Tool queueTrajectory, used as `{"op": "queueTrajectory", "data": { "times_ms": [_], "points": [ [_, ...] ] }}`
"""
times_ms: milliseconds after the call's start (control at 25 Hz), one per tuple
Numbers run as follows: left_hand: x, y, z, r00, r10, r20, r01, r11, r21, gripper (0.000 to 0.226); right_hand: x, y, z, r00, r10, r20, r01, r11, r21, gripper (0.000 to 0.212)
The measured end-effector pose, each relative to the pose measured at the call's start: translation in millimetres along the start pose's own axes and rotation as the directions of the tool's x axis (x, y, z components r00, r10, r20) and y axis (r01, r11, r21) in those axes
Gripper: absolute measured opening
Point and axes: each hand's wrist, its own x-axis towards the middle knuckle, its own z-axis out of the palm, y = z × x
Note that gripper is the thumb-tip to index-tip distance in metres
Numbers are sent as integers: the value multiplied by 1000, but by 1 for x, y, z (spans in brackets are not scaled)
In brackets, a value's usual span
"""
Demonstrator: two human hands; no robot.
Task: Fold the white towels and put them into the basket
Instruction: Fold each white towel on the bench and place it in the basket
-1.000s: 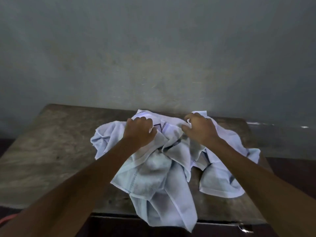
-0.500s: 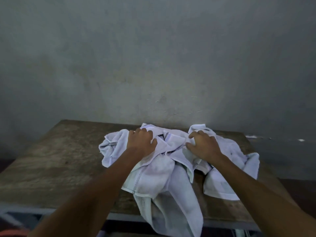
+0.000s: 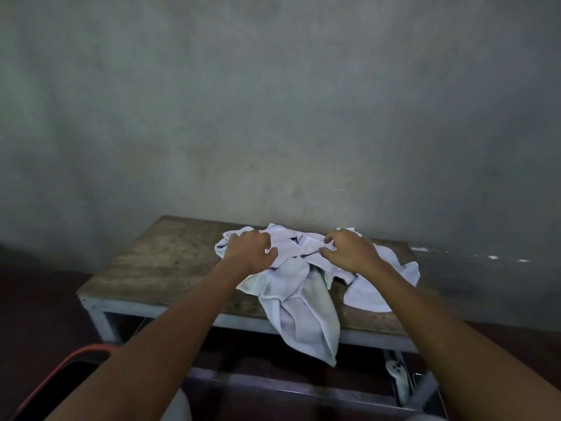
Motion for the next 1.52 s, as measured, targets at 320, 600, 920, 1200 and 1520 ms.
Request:
{"op": "queueTrajectory", "data": {
  "times_ms": [320,600,920,1200,1520],
  "points": [
    [-30,-6,12,998,-51,35,51,999,10,34,-40,0,17,998,-41,45,40,999,22,35],
    [-14,-6,35,996,-64,64,65,998,-17,34,-22,16,43,996,-33,82,31,999,23,26],
    [22,-63,115,999,-50,5,50,999,4,32,65,-18,123,980,-194,-49,194,981,0,25],
    [47,-91,169,998,-20,-62,21,1000,21,30,118,-38,186,916,-396,-55,379,904,-199,31],
    [47,-109,108,961,21,-277,-40,997,-64,18,139,-59,132,919,-383,-97,362,915,-180,20]
  ]
}}
